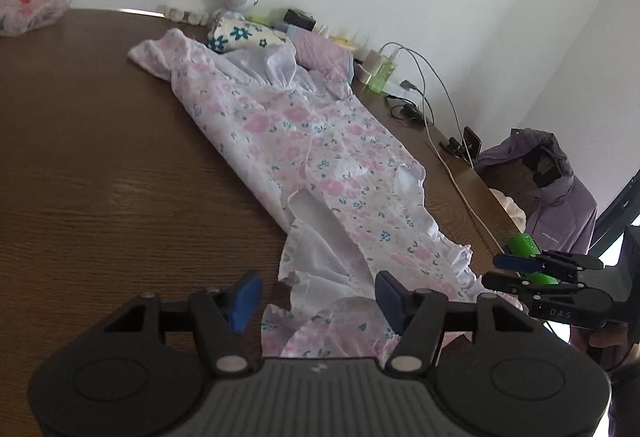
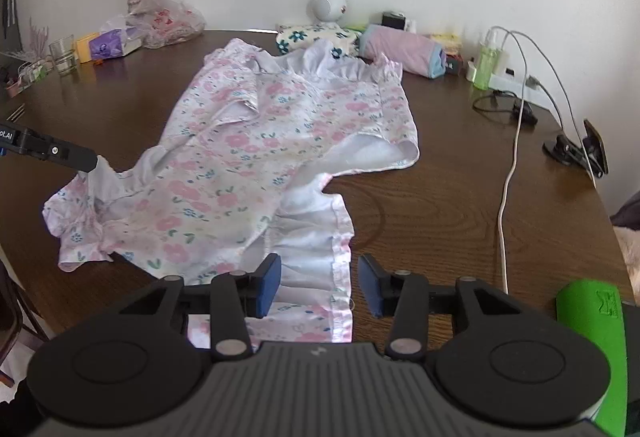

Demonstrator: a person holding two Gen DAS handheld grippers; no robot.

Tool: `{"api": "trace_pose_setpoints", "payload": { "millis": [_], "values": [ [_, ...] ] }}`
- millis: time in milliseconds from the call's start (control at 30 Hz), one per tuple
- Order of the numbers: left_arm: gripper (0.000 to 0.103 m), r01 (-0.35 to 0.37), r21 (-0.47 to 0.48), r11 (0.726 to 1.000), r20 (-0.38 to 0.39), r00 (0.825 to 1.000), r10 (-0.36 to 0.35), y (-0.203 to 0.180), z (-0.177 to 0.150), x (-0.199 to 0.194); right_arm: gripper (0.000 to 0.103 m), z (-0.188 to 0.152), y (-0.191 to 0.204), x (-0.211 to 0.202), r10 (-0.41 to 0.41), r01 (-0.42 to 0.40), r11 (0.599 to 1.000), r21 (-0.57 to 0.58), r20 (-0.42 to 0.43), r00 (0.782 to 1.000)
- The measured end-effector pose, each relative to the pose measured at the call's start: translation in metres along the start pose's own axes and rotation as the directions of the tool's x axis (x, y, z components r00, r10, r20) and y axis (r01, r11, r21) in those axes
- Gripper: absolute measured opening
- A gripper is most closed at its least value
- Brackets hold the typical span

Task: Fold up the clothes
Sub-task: 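Lay the dress flat on the table with both grippers and release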

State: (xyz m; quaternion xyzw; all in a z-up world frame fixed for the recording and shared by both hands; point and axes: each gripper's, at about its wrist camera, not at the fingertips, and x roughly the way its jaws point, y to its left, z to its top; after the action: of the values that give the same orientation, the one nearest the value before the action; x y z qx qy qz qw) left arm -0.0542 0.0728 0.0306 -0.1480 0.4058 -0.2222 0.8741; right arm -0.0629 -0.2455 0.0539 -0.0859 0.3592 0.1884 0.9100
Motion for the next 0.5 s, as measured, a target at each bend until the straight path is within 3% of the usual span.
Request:
{"api": "trace_pose_setpoints", "payload": {
  "millis": [33, 67, 133, 400, 500],
  "values": [
    [0.018, 0.007, -0.009, 1.0, -0.025, 1.0, -0.007, 0.001, 0.0, 0.005, 0.035, -0.004, -0.005, 0.003, 0.009, -0.009, 1.0, 0.023, -0.013, 1.0],
    [0.002, 0.003, -0.011, 1.0, -0.033, 0.999, -0.004, 0.002, -0.001, 0.008, 0.031, -0.007, -0.007, 0.004, 0.014, -0.014, 0.999, 0.036, -0.02, 1.0],
    [0.004, -0.025, -0.011, 1.0, -0.033, 0.999, 0.025, 0.004, -0.004, 0.01, 0.021, -0.014, -0.007, 0.004, 0.016, -0.014, 0.998, 0.054, -0.033, 0.999],
    [0.002, -0.133, -0.018, 0.991, -0.056, 0.99, 0.132, 0.005, -0.03, -0.019, 0.013, -0.032, 0.03, -0.016, 0.001, -0.002, 1.0, -0.019, -0.09, 0.996],
    [0.018, -0.067, -0.054, 0.996, -0.055, 0.996, 0.064, 0.016, -0.024, -0.039, 0.015, -0.028, 0.027, -0.03, 0.057, -0.058, 0.998, -0.011, -0.09, 0.994]
  ]
}}
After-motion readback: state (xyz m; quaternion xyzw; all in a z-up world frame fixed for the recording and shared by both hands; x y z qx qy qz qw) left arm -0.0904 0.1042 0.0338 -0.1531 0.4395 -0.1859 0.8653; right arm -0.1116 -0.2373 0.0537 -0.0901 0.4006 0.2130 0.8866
